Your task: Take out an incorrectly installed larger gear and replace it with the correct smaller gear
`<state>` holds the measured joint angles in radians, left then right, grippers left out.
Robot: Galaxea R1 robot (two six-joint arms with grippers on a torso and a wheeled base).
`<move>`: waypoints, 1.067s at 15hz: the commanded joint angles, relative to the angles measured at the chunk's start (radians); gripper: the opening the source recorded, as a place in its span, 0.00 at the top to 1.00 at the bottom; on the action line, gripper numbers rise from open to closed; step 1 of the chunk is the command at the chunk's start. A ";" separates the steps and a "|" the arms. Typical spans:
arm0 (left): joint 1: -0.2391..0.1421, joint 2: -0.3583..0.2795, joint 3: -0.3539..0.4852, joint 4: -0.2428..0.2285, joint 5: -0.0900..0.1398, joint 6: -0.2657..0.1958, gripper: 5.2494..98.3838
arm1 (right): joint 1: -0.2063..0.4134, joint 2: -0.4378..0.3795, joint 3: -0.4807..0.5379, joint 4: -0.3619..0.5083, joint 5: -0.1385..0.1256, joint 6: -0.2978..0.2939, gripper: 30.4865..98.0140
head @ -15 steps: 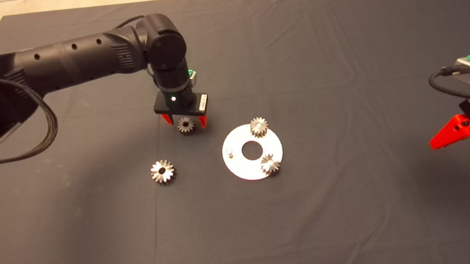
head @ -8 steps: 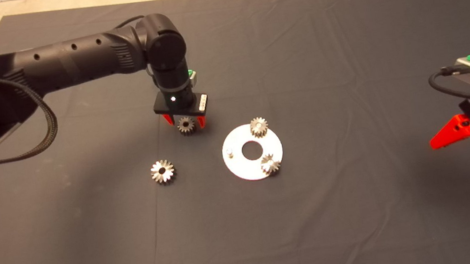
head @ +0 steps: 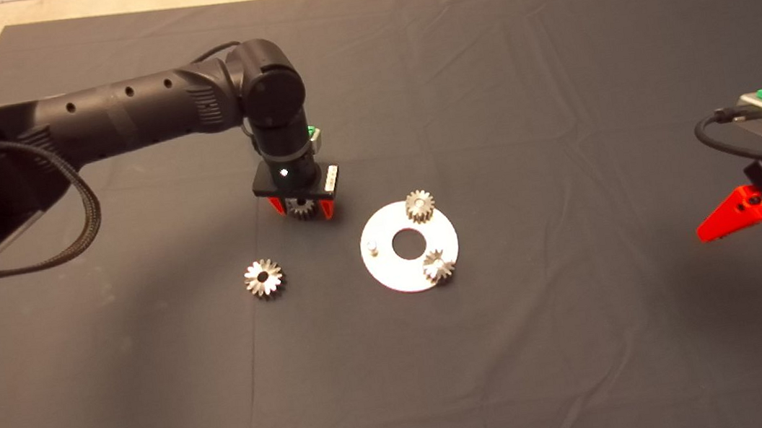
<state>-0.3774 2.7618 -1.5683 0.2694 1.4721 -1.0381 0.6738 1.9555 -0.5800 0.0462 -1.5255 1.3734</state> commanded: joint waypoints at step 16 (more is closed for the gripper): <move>-0.022 0.029 -0.051 -0.004 0.010 0.038 0.55 | 0.026 0.000 0.003 0.034 -0.001 0.003 0.25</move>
<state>-0.3804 2.7874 -1.6279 0.2694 1.4726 -1.0040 0.6760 1.9555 -0.5796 0.0462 -1.5260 1.3734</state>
